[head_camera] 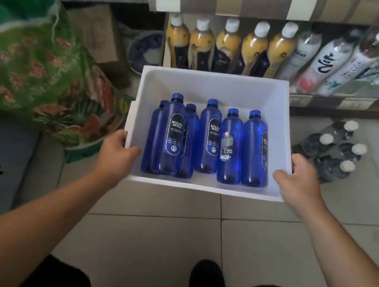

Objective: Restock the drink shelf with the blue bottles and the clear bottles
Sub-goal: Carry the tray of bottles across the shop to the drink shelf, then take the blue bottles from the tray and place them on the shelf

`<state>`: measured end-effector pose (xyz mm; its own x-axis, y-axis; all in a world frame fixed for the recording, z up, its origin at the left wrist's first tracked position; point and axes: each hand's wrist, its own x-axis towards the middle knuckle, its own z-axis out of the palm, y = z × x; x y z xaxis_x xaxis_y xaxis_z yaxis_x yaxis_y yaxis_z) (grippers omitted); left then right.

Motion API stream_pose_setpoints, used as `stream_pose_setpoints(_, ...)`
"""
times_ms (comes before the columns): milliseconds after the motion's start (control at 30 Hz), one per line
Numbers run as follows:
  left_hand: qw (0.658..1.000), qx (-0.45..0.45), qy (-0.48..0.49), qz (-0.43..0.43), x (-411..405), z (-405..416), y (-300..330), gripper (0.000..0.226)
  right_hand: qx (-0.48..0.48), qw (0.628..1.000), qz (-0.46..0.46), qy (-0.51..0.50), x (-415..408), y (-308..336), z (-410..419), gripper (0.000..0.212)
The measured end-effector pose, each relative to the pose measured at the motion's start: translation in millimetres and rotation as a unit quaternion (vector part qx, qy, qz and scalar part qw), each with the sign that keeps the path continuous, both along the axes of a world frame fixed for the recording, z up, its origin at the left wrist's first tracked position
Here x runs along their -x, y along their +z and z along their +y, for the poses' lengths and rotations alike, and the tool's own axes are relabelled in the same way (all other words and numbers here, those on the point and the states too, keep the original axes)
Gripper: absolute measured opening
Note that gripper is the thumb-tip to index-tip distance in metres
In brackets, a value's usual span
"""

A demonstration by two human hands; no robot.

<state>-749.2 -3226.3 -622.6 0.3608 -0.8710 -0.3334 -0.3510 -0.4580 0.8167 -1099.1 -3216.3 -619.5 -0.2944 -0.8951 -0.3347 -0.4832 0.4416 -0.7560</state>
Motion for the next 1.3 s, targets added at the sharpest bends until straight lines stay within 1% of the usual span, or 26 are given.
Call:
stream_pose_setpoints(67,1.000,0.001,-0.009,-0.001,14,-7,-24,0.020,-0.004,1.000,0.009,-0.016,13,-22,-4,0.020)
stream_pose_setpoints(167,1.000,-0.006,-0.027,-0.002,31,-21,-59,0.011,-0.004,0.999,0.024,-0.031,32,-51,-13,0.023)
stream_pose_setpoints(333,0.999,-0.018,-0.037,0.005,55,-40,-109,0.012,-0.022,0.998,0.045,-0.049,52,-99,-25,0.032)
stream_pose_setpoints(433,0.998,-0.028,-0.052,-0.013,61,-50,-135,0.017,-0.019,0.997,0.048,-0.056,55,-128,-31,0.036)
stream_pose_setpoints(533,0.998,-0.024,-0.048,-0.041,63,-55,-159,0.029,-0.021,0.996,0.061,-0.065,55,-153,-38,0.032)
stream_pose_setpoints(633,0.998,-0.025,-0.042,-0.042,69,-50,-174,0.032,-0.016,0.996,0.056,-0.069,59,-165,-38,0.031)
stream_pose_setpoints(800,0.997,-0.053,-0.052,-0.035,76,-32,-197,0.024,-0.043,0.993,0.079,-0.070,64,-173,-29,0.022)
stream_pose_setpoints(867,0.997,-0.055,-0.048,-0.033,78,-31,-201,0.023,-0.046,0.993,0.089,-0.067,64,-177,-27,0.025)
stream_pose_setpoints(1000,0.995,-0.088,-0.041,-0.018,77,-38,-200,0.029,-0.099,0.987,0.113,-0.062,60,-173,-33,0.025)
stream_pose_setpoints(1033,0.993,-0.102,-0.045,-0.030,76,-39,-196,0.031,-0.114,0.982,0.142,-0.057,58,-170,-34,0.032)
stream_pose_setpoints(1067,0.992,-0.107,-0.041,-0.056,76,-40,-191,0.035,-0.123,0.973,0.189,-0.046,55,-168,-33,0.045)
stream_pose_setpoints(1100,0.991,-0.091,-0.030,-0.096,77,-41,-186,0.043,-0.117,0.964,0.235,-0.036,50,-165,-32,0.056)
stream_pose_setpoints(1167,0.986,0.001,-0.033,-0.165,84,-41,-171,0.055,-0.047,0.959,0.278,-0.007,30,-157,-33,0.064)
stream_pose_setpoints(1200,0.981,0.042,-0.064,-0.176,92,-40,-167,0.055,0.001,0.961,0.275,0.016,16,-152,-36,0.063)
stream_pose_setpoints(1233,0.979,0.059,-0.108,-0.166,102,-40,-165,0.055,0.035,0.964,0.258,0.050,-1,-148,-42,0.061)
stream_pose_setpoints(1267,0.978,0.044,-0.145,-0.143,113,-42,-166,0.054,0.045,0.968,0.230,0.090,-19,-145,-47,0.058)
stream_pose_setpoints(1300,0.978,0.008,-0.170,-0.124,123,-46,-169,0.055,0.027,0.972,0.193,0.133,-36,-145,-53,0.057)
